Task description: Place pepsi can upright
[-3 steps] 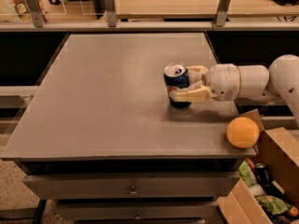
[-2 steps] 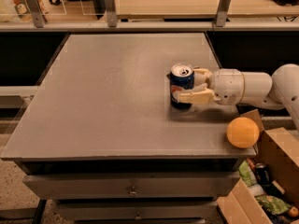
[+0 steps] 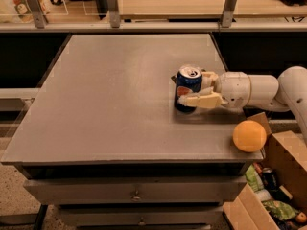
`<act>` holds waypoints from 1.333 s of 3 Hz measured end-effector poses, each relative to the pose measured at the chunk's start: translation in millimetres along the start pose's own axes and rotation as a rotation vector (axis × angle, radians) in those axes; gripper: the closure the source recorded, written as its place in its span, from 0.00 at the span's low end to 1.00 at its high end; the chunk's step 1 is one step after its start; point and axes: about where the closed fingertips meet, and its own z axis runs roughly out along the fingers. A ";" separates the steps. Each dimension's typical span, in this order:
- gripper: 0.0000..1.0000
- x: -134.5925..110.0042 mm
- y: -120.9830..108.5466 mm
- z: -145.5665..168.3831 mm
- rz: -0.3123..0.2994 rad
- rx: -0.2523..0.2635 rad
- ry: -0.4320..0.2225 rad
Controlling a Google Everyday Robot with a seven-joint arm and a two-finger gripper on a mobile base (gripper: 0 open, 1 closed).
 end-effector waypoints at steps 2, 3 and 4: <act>0.00 3.2 4.1 1.0 0.001 0.023 -0.043; 0.00 9.0 6.7 0.2 0.006 0.036 -0.106; 0.00 9.9 6.1 2.6 0.031 0.039 -0.106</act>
Offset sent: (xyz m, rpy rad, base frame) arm 0.0074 -0.0067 0.0071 -0.0949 -0.0832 0.0155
